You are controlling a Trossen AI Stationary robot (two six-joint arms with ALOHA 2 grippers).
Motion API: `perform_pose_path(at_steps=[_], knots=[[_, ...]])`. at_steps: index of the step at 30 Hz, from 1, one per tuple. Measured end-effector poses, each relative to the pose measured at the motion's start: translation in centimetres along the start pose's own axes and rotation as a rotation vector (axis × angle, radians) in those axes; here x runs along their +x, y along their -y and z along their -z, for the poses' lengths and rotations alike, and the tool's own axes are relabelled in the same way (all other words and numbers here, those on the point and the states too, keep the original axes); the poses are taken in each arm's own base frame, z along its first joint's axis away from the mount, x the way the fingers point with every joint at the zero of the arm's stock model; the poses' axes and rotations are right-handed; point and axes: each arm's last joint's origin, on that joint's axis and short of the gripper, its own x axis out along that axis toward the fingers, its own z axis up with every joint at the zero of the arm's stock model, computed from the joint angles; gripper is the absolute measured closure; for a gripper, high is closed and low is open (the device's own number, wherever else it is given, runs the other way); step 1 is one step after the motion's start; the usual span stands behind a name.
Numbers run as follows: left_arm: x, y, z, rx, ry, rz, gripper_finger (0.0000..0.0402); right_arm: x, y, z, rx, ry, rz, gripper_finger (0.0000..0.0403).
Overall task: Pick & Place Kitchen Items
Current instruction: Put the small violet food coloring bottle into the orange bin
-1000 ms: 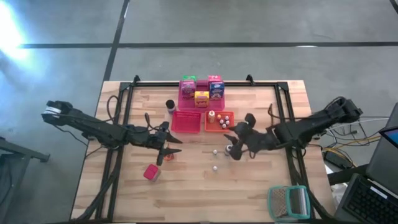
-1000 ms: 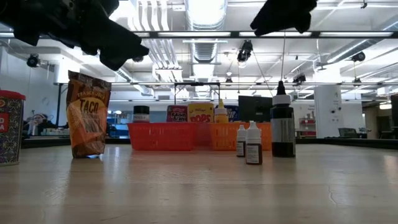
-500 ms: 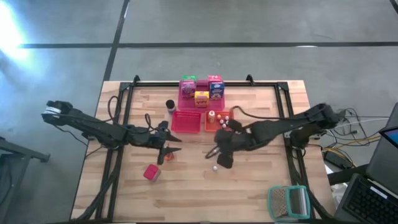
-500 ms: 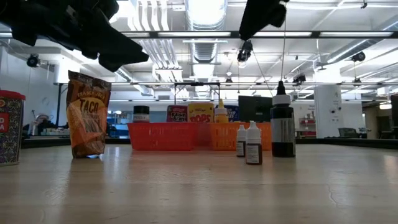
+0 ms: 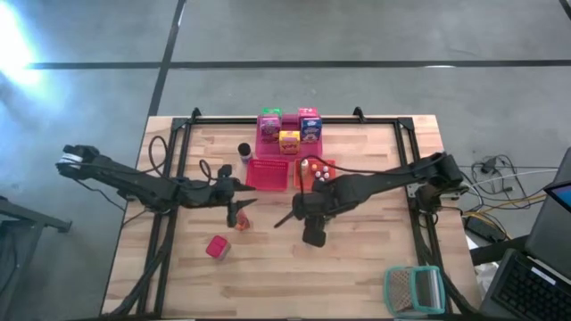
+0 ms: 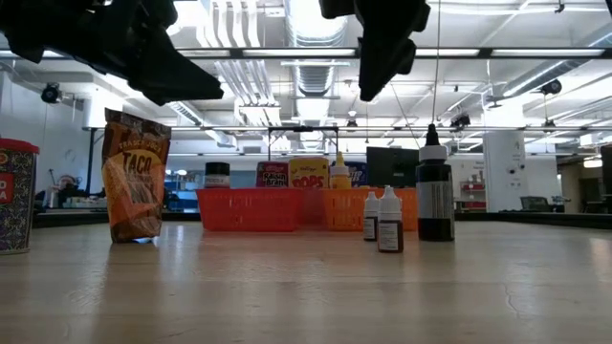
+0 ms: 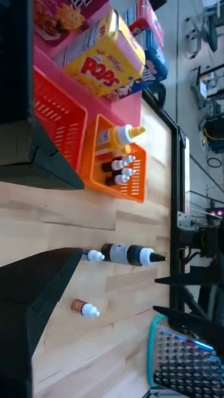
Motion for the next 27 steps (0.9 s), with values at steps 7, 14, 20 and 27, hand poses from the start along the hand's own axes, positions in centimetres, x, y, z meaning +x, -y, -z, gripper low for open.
perform_pose_path(at_steps=[7,14,20,27], knots=[[-0.1,-0.2,0.0,0.002,0.0,-0.055,0.0234,1.0,0.0,0.0,-0.017,-0.023,0.011,0.0243],[-0.4,-0.3,-0.1,0.002,-0.001,-0.063,0.0234,3.5,0.4,-0.3,-0.029,-0.089,0.003,0.0225],[-0.4,-0.4,0.4,0.016,-0.047,-0.072,0.0234,5.2,0.8,-0.4,-0.042,-0.138,0.009,0.0217],[-0.5,-0.5,0.4,0.021,-0.052,-0.086,0.0234,6.3,1.5,-0.6,-0.05,-0.166,0.024,0.0223]])
